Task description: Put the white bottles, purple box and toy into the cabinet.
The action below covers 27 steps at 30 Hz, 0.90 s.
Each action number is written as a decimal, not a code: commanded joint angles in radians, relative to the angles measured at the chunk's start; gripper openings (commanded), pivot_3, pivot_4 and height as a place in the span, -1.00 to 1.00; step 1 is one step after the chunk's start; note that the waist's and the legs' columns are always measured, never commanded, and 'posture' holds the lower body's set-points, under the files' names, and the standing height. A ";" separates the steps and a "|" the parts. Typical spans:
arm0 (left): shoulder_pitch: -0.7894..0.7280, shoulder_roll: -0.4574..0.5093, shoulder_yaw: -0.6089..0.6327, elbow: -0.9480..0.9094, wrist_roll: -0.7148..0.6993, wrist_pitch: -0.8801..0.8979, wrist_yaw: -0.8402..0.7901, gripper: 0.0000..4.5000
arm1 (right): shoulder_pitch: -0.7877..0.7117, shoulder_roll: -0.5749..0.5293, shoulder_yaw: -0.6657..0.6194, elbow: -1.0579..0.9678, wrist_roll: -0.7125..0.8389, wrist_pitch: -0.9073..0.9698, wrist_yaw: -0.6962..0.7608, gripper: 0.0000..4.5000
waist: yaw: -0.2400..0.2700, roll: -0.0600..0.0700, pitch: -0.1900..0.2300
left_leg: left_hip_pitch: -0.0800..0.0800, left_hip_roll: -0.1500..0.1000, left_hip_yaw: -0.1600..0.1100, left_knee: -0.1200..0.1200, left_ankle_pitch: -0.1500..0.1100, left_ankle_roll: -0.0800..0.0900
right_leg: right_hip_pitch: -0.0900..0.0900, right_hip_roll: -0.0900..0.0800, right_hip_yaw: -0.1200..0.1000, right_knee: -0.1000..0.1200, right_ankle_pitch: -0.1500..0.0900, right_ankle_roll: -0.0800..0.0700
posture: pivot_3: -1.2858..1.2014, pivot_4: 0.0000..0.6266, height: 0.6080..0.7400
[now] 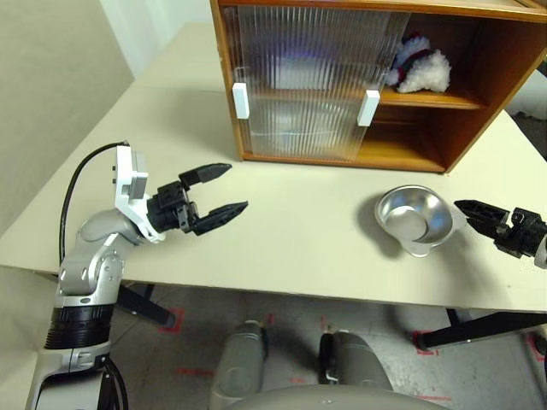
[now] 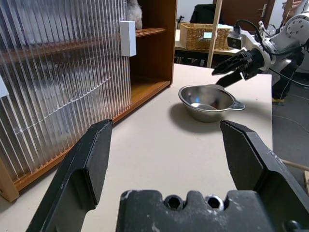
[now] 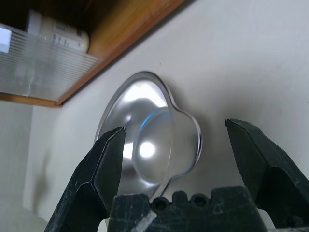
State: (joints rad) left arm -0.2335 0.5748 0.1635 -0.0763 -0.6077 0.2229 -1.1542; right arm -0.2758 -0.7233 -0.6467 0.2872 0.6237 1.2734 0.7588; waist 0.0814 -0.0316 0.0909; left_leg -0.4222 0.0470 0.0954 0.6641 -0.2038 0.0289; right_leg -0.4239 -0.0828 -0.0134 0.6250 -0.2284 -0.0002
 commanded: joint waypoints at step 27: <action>-0.001 0.012 -0.002 -0.037 -0.004 0.009 0.007 1.00 | -0.064 0.011 -0.134 0.035 0.241 0.170 -0.071 -1.00 | 0.032 -0.005 -0.003 | -0.001 0.002 -0.001 0.000 0.000 0.000 | 0.001 -0.003 -0.001 -0.006 0.000 0.001 | 0.20 -0.81 1.00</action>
State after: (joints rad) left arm -0.2305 0.5783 0.1668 -0.1059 -0.6077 0.2261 -1.1479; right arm -0.3298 -0.7223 -0.7305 0.3016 0.8440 1.4126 0.7316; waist 0.1130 -0.0363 0.0878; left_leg -0.4234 0.0490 0.0945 0.6638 -0.2040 0.0286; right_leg -0.4222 -0.0854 -0.0140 0.6188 -0.2277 0.0012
